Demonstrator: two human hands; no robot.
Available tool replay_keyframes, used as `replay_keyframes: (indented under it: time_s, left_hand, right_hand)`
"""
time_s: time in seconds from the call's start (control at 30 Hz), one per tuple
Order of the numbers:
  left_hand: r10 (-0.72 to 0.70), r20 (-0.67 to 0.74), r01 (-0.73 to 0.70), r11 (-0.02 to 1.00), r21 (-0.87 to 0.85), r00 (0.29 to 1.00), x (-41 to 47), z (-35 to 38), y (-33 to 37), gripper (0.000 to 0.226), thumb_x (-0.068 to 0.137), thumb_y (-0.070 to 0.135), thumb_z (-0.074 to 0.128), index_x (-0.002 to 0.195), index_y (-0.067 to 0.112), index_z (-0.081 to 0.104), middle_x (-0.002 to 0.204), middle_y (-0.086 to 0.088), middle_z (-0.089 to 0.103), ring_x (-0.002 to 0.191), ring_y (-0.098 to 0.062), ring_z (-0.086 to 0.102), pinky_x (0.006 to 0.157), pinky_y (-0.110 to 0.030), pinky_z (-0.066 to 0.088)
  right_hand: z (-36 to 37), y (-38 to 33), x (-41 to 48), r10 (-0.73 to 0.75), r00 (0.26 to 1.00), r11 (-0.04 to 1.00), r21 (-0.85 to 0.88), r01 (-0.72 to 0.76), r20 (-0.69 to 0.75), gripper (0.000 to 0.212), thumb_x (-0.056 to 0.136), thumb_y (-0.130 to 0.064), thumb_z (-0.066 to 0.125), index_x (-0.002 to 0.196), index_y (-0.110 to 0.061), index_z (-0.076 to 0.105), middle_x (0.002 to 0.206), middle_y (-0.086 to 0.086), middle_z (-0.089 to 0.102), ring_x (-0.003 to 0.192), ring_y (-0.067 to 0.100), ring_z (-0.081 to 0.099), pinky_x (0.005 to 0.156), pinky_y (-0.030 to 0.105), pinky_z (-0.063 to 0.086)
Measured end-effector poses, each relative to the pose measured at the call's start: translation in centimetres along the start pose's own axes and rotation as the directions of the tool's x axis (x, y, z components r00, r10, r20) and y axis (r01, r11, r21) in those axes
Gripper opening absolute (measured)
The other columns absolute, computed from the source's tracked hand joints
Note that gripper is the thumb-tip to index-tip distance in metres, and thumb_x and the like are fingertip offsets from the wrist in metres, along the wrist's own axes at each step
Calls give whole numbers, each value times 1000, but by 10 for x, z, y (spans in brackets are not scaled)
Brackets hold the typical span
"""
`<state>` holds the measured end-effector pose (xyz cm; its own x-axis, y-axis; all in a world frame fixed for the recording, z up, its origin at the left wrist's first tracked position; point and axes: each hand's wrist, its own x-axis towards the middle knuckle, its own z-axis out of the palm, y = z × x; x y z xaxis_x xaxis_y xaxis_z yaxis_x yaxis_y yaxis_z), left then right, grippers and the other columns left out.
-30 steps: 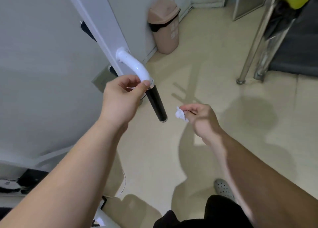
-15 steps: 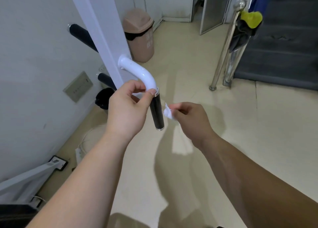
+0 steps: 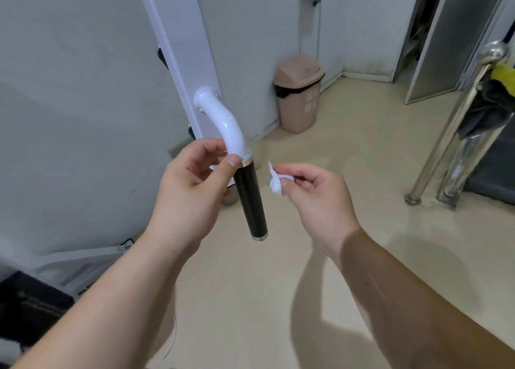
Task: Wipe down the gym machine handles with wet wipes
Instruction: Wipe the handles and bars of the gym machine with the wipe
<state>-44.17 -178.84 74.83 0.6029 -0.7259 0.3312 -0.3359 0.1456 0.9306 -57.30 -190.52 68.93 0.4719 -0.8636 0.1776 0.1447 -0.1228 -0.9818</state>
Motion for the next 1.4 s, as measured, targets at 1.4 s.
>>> replay_keyframes:
  time_s: [1.4]
  left_hand:
    - [313,-56,-315,949,-25,948,-7,1,-48,18,103,21,55,95,32,66,79,4,67,56,-14,33,53,-25,26]
  right_hand:
    - [42,79,18,-993,111,86,-392,916,42,13,93,1,67,102,1,76,79,9,63,72,28,58,70,36,49]
